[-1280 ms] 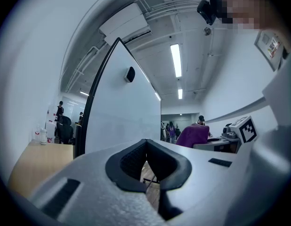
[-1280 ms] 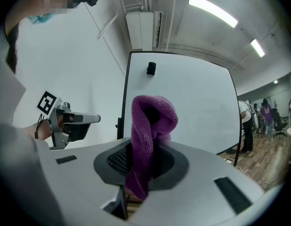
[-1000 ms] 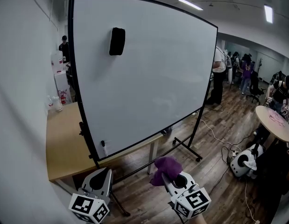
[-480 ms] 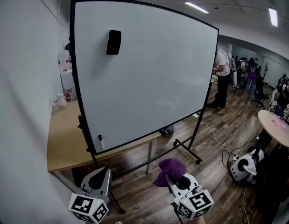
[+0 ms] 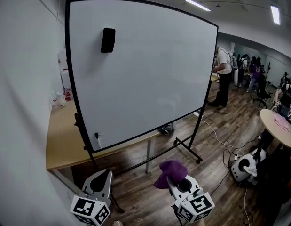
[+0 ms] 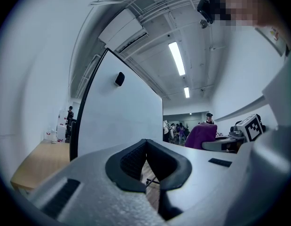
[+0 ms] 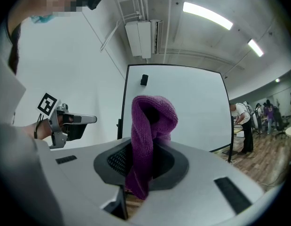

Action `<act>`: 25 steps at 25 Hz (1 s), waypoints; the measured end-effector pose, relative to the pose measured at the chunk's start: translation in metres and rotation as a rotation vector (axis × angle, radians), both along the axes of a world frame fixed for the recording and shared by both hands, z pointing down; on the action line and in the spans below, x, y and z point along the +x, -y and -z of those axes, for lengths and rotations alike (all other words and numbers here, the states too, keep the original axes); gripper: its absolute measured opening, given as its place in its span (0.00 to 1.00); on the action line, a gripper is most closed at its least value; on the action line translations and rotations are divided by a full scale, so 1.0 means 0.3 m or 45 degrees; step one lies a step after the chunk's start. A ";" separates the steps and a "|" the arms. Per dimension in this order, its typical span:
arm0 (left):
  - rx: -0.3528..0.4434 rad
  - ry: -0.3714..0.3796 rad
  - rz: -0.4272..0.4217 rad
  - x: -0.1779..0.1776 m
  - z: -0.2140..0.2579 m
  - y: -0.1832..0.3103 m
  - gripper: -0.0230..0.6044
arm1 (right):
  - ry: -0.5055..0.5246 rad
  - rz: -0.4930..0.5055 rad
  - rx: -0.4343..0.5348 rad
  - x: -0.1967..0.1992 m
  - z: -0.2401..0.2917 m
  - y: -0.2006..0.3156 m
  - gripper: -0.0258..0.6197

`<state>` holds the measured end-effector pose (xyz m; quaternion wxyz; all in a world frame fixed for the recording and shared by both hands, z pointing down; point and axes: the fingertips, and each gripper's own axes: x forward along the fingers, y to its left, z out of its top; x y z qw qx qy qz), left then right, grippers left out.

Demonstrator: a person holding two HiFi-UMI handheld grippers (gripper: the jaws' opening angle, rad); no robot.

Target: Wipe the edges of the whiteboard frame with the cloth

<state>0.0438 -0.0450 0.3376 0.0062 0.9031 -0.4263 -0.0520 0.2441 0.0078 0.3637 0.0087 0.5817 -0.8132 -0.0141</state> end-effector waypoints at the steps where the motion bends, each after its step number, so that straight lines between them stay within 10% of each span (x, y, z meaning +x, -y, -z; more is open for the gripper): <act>1: -0.001 -0.001 0.001 0.004 -0.002 -0.002 0.07 | 0.003 -0.003 0.000 0.007 -0.001 -0.003 0.14; 25: 0.026 0.011 0.036 0.053 -0.011 -0.074 0.07 | 0.020 -0.025 -0.009 0.076 -0.028 -0.060 0.14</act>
